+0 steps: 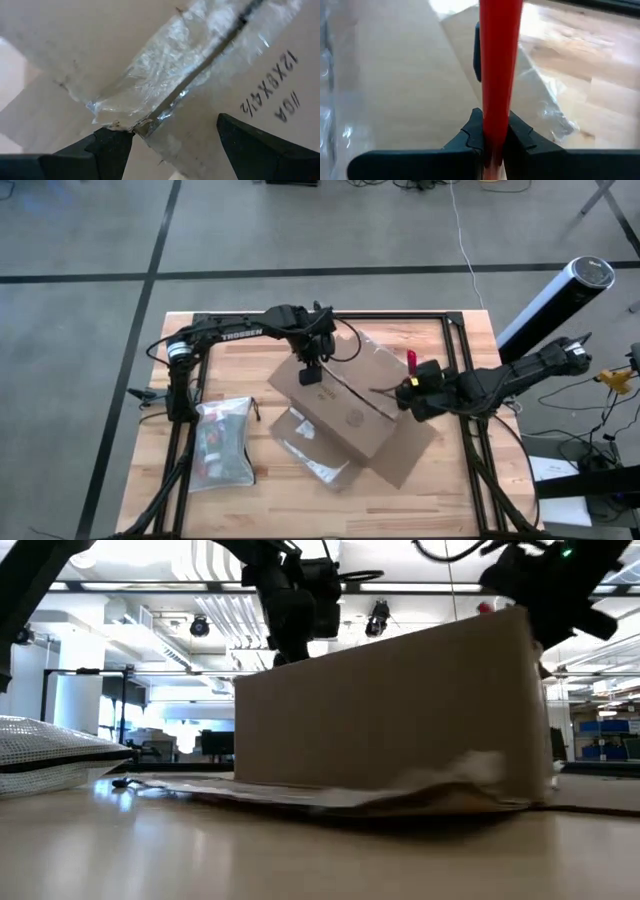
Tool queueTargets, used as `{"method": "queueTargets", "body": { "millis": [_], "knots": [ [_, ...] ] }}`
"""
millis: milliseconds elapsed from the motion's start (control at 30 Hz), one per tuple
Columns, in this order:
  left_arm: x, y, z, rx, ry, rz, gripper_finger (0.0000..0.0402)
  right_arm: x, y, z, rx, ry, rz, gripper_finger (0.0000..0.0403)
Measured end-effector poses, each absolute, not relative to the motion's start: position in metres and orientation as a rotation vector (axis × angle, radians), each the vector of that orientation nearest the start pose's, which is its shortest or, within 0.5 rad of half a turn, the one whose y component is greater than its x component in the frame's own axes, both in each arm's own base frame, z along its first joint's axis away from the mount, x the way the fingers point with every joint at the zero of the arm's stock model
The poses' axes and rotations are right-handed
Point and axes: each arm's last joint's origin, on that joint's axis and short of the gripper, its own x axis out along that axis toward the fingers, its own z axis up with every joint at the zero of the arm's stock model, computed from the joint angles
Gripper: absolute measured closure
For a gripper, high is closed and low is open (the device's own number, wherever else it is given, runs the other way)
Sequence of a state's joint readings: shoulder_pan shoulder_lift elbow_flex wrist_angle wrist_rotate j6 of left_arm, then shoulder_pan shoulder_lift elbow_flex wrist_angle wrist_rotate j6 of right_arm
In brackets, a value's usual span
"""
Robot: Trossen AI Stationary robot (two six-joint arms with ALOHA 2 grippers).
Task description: Unpack boxes
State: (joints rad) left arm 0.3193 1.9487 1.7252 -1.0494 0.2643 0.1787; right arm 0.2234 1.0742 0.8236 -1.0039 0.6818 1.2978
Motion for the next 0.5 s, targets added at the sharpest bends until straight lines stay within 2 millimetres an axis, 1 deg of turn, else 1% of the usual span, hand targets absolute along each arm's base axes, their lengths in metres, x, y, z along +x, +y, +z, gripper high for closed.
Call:
{"method": "queueTargets", "body": {
  "millis": [67,133,233,300,433,500],
  "knots": [
    [0.378,0.113,0.264,-0.221,1.22,-0.076,0.0127,0.178,0.012,0.248,0.568,0.663,-1.016,0.0388],
    [0.376,0.11,0.268,-0.218,1.218,-0.082,0.0127,0.185,0.003,0.251,0.582,0.605,-1.017,0.0388],
    [0.378,0.108,0.278,-0.2,1.142,-0.108,0.0127,0.191,-0.01,0.253,0.556,0.607,-0.999,0.0388],
    [0.375,0.105,0.282,-0.203,1.145,-0.114,0.0127,0.198,-0.019,0.257,0.566,0.568,-0.965,0.0388],
    [0.373,0.104,0.291,-0.178,1.107,-0.098,0.0127,0.196,-0.03,0.259,0.541,0.596,-0.986,0.0388],
    [0.373,0.104,0.295,-0.161,1.088,-0.083,0.0127,0.192,-0.031,0.265,0.544,0.607,-0.971,0.0388]
  ]
}}
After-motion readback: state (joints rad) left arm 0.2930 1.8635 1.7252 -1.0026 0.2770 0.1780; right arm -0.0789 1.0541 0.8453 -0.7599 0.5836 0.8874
